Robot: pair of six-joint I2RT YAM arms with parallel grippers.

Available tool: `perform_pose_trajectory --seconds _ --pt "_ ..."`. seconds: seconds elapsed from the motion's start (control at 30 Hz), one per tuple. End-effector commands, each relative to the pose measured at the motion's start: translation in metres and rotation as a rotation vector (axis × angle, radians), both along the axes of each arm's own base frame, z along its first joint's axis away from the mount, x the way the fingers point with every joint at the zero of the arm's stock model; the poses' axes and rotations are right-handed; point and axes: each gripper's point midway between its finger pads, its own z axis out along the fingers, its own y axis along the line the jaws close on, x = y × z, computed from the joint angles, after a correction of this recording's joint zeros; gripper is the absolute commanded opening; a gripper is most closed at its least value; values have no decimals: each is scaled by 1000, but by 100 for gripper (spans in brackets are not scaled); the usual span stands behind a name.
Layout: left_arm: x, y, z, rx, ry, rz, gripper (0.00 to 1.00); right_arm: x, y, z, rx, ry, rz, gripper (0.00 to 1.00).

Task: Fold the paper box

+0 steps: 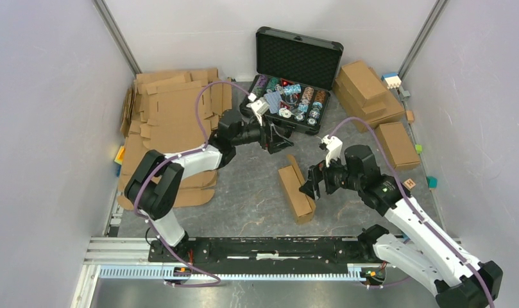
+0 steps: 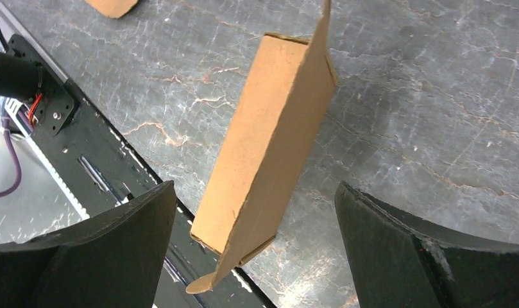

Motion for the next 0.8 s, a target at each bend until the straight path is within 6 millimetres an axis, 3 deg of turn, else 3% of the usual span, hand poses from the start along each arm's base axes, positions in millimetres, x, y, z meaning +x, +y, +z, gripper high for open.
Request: perform_pose_trajectory --seconds 0.0,0.23,0.37,0.77 --pt "-2 -13 -20 111 -77 -54 88 -2 2 -5 -66 -17 2 98" --pt "-19 -29 -45 146 0 -100 83 -17 16 -15 -127 -9 35 98" --pt "-27 -25 -56 193 25 -77 82 -20 20 -26 -183 -11 2 98" --pt "-43 -7 -41 195 27 1 79 -36 38 -42 -311 -25 36 98"
